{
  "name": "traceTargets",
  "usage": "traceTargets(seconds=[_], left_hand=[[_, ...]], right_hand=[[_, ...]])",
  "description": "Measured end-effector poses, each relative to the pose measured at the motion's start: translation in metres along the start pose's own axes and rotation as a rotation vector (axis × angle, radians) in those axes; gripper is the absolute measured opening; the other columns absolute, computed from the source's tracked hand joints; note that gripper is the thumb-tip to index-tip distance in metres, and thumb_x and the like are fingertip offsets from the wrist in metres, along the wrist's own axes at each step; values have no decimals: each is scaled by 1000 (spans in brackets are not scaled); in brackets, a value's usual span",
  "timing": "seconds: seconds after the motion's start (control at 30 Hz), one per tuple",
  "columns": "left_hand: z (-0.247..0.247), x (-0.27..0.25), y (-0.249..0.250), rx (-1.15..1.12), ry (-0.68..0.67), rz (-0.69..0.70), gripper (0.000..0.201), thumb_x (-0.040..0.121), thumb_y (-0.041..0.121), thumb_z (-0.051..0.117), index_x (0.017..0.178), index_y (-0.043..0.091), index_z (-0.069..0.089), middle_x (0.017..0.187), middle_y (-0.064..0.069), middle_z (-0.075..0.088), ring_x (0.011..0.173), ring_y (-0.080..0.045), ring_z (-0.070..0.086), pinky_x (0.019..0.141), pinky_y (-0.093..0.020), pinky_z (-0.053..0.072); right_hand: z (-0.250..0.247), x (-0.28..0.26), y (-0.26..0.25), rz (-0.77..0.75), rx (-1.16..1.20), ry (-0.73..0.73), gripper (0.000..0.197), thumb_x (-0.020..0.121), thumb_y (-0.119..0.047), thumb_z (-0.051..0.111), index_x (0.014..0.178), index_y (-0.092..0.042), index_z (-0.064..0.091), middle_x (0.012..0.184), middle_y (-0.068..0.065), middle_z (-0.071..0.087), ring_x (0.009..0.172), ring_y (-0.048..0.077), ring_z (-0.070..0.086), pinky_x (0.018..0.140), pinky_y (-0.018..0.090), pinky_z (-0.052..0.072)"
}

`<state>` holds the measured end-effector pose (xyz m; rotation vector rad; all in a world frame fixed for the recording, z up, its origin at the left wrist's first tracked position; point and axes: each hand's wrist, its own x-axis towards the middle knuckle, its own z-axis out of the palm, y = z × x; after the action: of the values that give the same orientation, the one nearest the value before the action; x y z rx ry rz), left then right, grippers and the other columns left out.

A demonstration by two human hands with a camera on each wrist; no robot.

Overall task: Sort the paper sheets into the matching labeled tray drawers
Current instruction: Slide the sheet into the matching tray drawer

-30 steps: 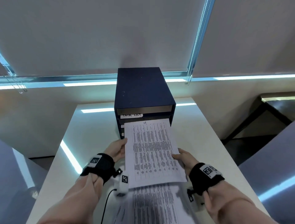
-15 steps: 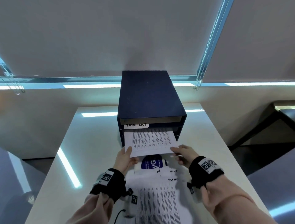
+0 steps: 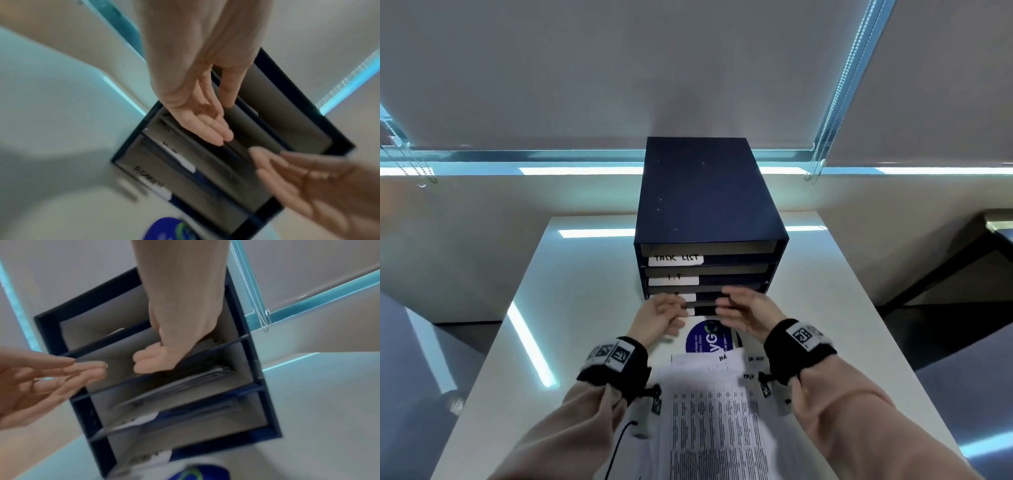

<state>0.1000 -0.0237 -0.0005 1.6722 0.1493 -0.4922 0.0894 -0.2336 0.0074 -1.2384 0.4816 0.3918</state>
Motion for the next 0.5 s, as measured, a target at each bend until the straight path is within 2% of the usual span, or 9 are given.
traceTargets(seconds=[0.03, 0.1, 0.13, 0.2, 0.23, 0.27, 0.37, 0.43, 0.5], left_hand=[[1, -7, -15, 154, -9, 32, 13, 94, 13, 51, 102, 13, 62, 94, -9, 70, 79, -23, 64, 80, -44, 55], [1, -19, -49, 566, -32, 131, 14, 92, 20, 53, 104, 17, 62, 99, 1, 67, 83, -11, 60, 74, -23, 50], [1, -23, -65, 752, -48, 166, 20, 91, 24, 55, 109, 20, 60, 100, 5, 63, 86, -8, 56, 74, -16, 44], [1, -32, -91, 960, -101, 184, 33, 87, 30, 59, 118, 22, 55, 100, 8, 53, 90, -8, 48, 79, -18, 40], [2, -35, -99, 1008, -113, 184, 37, 85, 30, 59, 121, 23, 53, 99, 8, 49, 92, -9, 46, 82, -20, 40], [4, -39, -104, 1044, -111, 186, 40, 84, 29, 59, 123, 24, 50, 98, 8, 47, 95, -11, 46, 84, -22, 41], [12, -50, -110, 1086, -56, 219, 44, 82, 24, 58, 122, 26, 42, 91, 8, 48, 94, -15, 47, 78, -27, 40], [17, -57, -108, 1010, -41, 207, 37, 81, 16, 57, 114, 26, 44, 82, 8, 48, 84, -15, 48, 71, -26, 38], [17, -63, -103, 956, -94, 209, 22, 82, 14, 58, 96, 29, 50, 79, 8, 48, 79, -14, 51, 68, -24, 39]], right_hand=[[-9, -8, 13, 30, -65, 13, 20, 97, -10, 48, 113, -8, 60, 102, 14, 68, 89, 27, 67, 82, 40, 58], [-29, -25, 43, 97, -186, 84, 18, 96, -12, 52, 108, -5, 63, 98, 17, 69, 85, 30, 68, 82, 43, 57], [-40, -32, 59, 128, -246, 128, 17, 96, -12, 52, 104, -4, 65, 93, 17, 70, 79, 28, 68, 77, 40, 57], [-60, -46, 93, 169, -301, 230, 13, 94, -8, 54, 94, -3, 66, 76, 15, 68, 58, 21, 63, 55, 27, 51], [-69, -52, 108, 170, -312, 283, 9, 91, -3, 56, 89, -3, 65, 66, 13, 64, 49, 18, 57, 46, 21, 43], [-75, -59, 122, 169, -326, 328, 10, 89, 2, 57, 86, -4, 64, 60, 10, 60, 44, 17, 51, 43, 17, 37], [-83, -77, 155, 159, -328, 403, 20, 84, 9, 53, 95, -3, 63, 55, 8, 57, 48, 18, 48, 48, 19, 36], [-82, -86, 162, 147, -312, 423, 27, 82, 10, 52, 106, 0, 61, 51, 5, 56, 46, 18, 47, 50, 22, 37], [-78, -95, 157, 122, -336, 427, 33, 82, 8, 52, 114, -2, 56, 56, 5, 54, 45, 17, 46, 48, 22, 36]])
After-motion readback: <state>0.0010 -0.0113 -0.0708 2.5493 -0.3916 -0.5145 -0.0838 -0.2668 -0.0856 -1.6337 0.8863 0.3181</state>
